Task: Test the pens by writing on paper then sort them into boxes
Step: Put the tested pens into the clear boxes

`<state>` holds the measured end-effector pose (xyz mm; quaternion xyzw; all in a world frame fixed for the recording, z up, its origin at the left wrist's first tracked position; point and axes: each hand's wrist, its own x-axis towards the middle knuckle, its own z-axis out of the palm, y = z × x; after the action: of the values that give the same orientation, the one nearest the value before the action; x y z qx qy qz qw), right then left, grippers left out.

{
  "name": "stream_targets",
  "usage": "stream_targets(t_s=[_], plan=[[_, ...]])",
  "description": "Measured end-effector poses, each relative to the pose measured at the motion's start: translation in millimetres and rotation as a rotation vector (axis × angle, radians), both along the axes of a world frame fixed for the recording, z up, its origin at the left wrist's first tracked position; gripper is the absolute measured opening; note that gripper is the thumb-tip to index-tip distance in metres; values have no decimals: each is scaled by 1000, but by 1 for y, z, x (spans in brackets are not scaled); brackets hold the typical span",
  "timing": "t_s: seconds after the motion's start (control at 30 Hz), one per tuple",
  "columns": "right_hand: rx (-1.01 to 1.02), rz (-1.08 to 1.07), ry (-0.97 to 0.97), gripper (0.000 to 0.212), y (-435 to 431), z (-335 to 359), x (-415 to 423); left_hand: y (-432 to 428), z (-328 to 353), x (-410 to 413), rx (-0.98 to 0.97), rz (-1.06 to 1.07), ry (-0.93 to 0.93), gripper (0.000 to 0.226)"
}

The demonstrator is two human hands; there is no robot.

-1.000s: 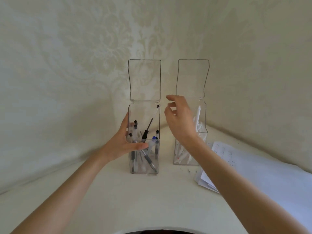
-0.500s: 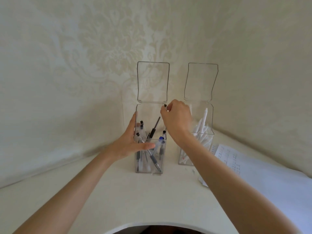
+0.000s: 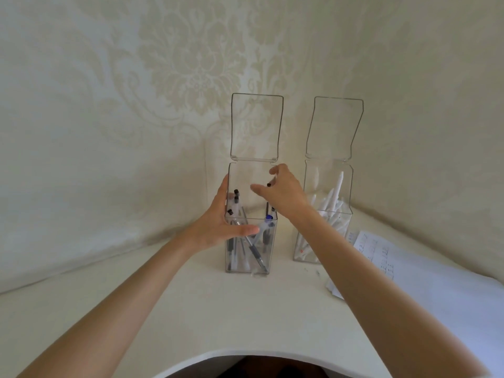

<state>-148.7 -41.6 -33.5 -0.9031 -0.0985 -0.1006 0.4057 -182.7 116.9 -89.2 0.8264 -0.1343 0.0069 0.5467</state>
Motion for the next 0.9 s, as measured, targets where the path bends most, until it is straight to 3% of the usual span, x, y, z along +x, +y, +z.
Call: stream_targets(t_s=[0.2,0.3,0.47,0.7,0.9], plan=[[692,183,20,64,-16,8,0,3,1,-3,5,-25,-8,133],[777,249,-63,62,-25,23,4,4,0,-5,10,-46,0,131],[563,299,-125,69,-20,26,-4,1,0,-7,10,-33,6,127],[512,306,-242,61,-23,3,-36,-1,-3,-3,0,-7,1,125],[159,225,-385,60,-32,-25,-56,-2,-4,-2,31,21,-6,136]])
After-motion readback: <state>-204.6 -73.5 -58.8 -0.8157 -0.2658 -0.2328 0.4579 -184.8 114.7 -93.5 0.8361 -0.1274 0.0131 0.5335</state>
